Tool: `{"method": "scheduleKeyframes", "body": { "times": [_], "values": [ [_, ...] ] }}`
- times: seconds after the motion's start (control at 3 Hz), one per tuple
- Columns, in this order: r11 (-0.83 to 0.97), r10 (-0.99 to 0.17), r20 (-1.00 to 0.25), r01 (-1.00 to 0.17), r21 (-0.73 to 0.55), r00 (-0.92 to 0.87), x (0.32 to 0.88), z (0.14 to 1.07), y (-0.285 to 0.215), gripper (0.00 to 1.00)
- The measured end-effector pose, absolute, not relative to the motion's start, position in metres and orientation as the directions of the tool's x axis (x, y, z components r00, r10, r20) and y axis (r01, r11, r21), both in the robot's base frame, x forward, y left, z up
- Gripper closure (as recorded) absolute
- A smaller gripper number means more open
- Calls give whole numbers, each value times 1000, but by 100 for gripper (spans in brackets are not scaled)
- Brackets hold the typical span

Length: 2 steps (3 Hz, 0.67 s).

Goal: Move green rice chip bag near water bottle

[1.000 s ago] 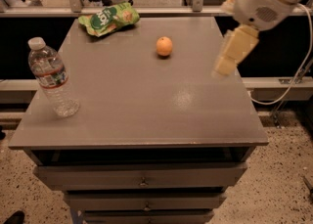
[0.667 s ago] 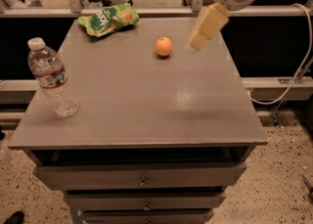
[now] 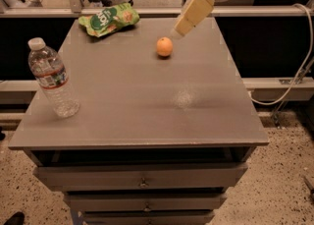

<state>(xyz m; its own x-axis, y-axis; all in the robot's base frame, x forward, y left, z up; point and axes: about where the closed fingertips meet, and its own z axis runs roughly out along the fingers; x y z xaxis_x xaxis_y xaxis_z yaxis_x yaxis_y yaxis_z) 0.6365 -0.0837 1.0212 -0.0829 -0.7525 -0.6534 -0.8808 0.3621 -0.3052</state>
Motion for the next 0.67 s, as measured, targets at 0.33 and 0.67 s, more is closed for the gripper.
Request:
{"method": "scheduleKeyframes", "body": {
  "times": [0.33,0.67],
  "values": [
    [387,-709,-702,-867,-314,-62,659,1013,-67,0],
    [418,-630,-776,-854,-311,-25,713,997,-27,0]
  ]
}}
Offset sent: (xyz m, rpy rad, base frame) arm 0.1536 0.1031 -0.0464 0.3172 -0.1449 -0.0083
